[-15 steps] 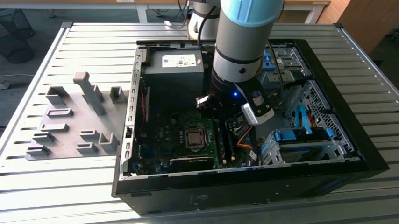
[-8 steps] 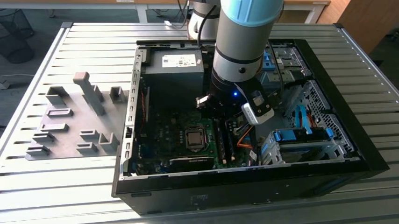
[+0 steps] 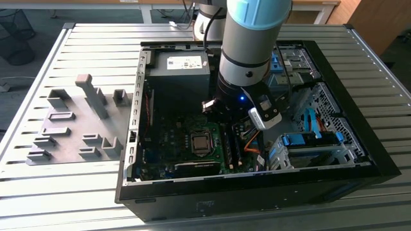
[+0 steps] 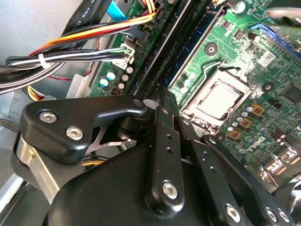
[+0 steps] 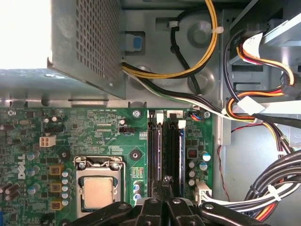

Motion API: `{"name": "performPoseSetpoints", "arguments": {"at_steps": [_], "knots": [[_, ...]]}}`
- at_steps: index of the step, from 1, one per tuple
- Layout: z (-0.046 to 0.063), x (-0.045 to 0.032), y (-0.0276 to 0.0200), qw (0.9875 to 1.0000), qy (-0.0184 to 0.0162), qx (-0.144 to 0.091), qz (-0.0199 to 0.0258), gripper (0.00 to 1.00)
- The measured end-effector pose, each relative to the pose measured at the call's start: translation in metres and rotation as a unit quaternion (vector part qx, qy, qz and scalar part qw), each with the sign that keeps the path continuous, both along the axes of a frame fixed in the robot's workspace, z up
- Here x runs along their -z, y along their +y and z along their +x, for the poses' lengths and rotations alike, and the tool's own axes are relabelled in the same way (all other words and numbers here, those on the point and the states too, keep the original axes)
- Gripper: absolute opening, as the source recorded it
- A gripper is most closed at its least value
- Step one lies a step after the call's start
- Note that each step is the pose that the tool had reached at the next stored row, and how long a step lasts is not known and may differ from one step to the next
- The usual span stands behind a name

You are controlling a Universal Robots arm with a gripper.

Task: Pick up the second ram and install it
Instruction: 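Press down the second ram until it locks into place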

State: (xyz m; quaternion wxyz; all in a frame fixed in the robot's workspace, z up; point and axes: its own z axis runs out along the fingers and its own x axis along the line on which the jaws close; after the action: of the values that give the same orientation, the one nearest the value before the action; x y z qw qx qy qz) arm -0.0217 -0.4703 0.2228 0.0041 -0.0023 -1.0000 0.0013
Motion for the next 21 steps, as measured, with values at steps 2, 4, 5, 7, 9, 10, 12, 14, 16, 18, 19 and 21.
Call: {"name": "performPoseSetpoints", "arguments": {"at_steps": [2,4,5,7,9,10,12,14,16,18,19,21], "knots": [[0.0,0.0018,0.0,1.0,0.0,0.0,-0.0001,0.11],[0.0,0.0031,-0.0002,1.0,0.0002,0.0,-0.0006,0.11],[0.0,0.004,-0.0002,1.0,0.0002,0.0,-0.0006,0.11],[0.0,0.0063,-0.0001,1.0,0.0001,0.0,-0.0003,0.11],[0.0,0.008,0.0,1.0,0.0002,0.0,-0.0006,0.11],[0.0,0.0085,0.0,1.0,0.0002,0.0,-0.0007,0.11],[0.0,0.0082,-0.0002,1.0,0.0003,0.0,-0.0008,0.11],[0.0,0.006,0.0001,1.0,-0.0002,0.0,0.0003,0.11],[0.0,0.0025,0.0003,1.0,-0.0004,0.0,0.001,0.11],[0.0,-0.0026,0.0,1.0,0.0,0.0,0.0,0.11],[0.0,-0.0047,0.0,1.0,0.0,0.0,0.0001,0.11],[0.0,-0.0088,0.0,1.0,0.0,0.0,0.0,0.11]]}}
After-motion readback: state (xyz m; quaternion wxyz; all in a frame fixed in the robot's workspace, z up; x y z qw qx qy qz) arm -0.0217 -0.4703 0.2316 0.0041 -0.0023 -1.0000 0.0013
